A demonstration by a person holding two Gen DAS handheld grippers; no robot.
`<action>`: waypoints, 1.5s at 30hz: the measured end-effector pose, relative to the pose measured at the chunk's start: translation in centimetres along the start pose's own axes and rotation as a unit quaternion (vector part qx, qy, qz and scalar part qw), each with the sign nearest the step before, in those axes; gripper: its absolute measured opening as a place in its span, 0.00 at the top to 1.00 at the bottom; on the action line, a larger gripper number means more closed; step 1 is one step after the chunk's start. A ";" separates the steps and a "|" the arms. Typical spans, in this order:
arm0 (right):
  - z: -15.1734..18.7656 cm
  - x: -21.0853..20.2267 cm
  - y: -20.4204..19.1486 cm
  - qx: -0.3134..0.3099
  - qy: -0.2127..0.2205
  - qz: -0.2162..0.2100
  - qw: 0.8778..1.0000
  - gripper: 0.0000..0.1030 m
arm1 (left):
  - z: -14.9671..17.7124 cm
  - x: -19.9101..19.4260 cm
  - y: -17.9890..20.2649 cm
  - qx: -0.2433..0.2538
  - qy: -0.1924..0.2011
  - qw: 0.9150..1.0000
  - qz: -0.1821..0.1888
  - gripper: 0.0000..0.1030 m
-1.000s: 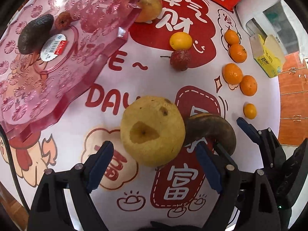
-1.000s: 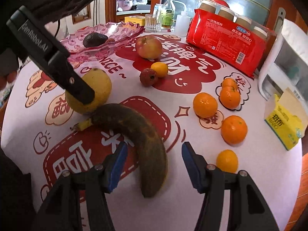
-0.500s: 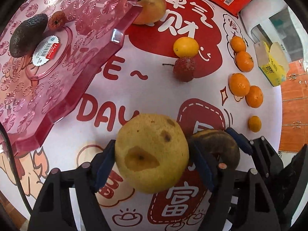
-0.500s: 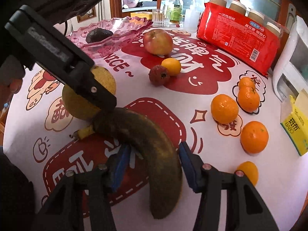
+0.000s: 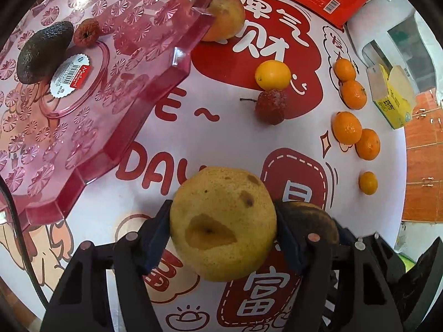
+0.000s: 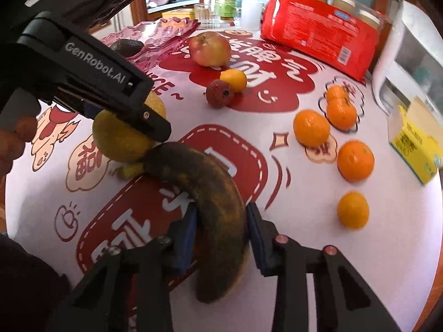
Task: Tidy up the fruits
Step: 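Grasp the yellow pear with the left tool while the right tool grasps the brown banana, then carry pear and banana over the pink bowl and open both tools to drop them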
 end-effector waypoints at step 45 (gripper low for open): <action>-6.1 -8.8 -12.1 0.130 0.069 -0.022 0.989 0.70 | 5.4 -19.4 -15.9 0.073 0.060 0.994 -0.051 0.34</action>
Point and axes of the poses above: each gripper's, at about its wrist camera, not at the fingertips, and x roughly the way its jaws point, y to its right, z to its underside, the point moved 3 cm from there along x, roughly the way its jaws point, and after that the axes turned 3 degrees about -y, right-handed, at the moved point
